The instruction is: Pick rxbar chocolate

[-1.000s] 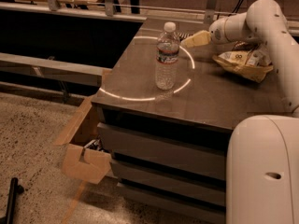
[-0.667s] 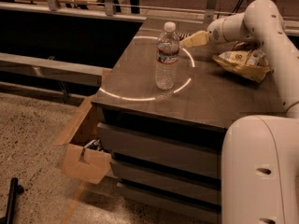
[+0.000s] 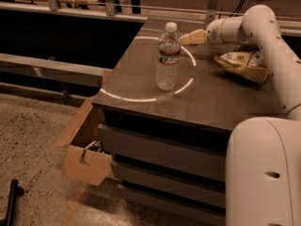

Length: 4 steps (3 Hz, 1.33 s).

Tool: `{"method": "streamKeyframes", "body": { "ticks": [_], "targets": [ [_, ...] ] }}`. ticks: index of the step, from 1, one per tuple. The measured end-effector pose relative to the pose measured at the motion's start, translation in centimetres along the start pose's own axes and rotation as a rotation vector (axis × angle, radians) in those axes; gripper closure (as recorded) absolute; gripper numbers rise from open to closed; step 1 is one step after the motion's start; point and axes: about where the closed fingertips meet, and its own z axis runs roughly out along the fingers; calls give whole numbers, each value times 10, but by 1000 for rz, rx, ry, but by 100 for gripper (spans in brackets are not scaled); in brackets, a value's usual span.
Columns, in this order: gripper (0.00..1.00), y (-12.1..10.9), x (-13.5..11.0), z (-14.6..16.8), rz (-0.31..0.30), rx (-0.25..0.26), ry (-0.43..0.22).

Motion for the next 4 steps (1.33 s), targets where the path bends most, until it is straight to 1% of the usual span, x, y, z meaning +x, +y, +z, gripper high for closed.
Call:
{"method": "streamKeyframes", "body": {
  "ticks": [1, 2, 3, 4],
  "targets": [
    [0, 1, 0, 8, 5, 29, -1],
    [0, -1, 13, 18, 5, 59, 22],
    [2, -3, 15, 23, 1, 61, 19],
    [20, -1, 18, 27, -1, 53, 22]
  ]
}}
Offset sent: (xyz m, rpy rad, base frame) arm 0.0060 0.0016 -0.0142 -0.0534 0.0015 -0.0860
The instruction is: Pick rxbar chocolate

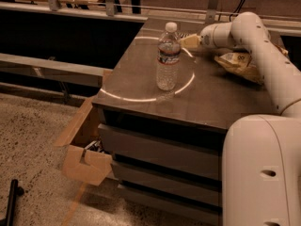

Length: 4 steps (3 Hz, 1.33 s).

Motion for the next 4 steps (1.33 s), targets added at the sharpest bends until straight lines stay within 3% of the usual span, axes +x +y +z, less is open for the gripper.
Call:
{"method": "streamKeyframes", "body": {
  "ticks": [3, 4],
  "targets": [
    [90, 5, 9, 1, 10, -16, 27],
    [100, 2, 8, -1, 3, -10, 35]
  ]
}}
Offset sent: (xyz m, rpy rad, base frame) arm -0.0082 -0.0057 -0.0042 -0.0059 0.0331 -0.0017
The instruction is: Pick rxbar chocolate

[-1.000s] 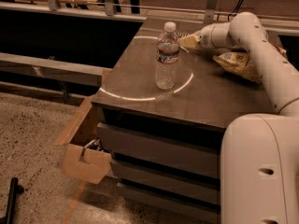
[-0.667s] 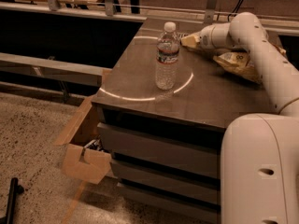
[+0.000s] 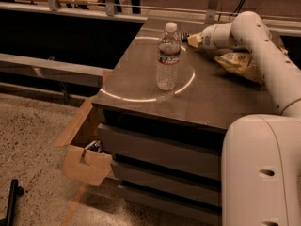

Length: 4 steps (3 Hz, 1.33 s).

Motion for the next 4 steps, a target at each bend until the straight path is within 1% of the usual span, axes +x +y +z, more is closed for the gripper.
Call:
{"method": "streamKeyframes", "body": {
  "ticks": [1, 2, 3, 4],
  "targets": [
    [100, -14, 5, -18, -12, 39, 35],
    [100, -27, 1, -44, -29, 83, 48],
    [100, -31, -10, -80, -40, 109, 46],
    [100, -26, -15, -121, -42, 117, 48]
  ]
}}
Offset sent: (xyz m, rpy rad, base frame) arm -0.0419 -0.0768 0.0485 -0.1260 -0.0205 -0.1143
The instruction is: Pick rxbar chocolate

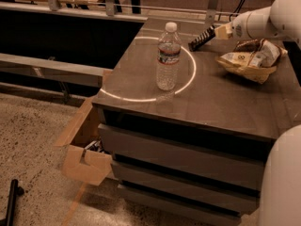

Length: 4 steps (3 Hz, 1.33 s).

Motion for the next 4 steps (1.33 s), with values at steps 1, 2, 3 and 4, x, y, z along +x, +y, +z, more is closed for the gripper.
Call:
{"method": "streamKeyframes", "body": {
  "ticks": [1, 2, 3, 4],
  "targets": [
    [100, 3, 0, -23, -3, -3, 1],
    [100, 9, -5, -41, -19, -45, -24],
    [100, 16, -17, -59, -58, -127, -89],
    [100, 16, -31, -78, -96, -175, -167]
  ]
}}
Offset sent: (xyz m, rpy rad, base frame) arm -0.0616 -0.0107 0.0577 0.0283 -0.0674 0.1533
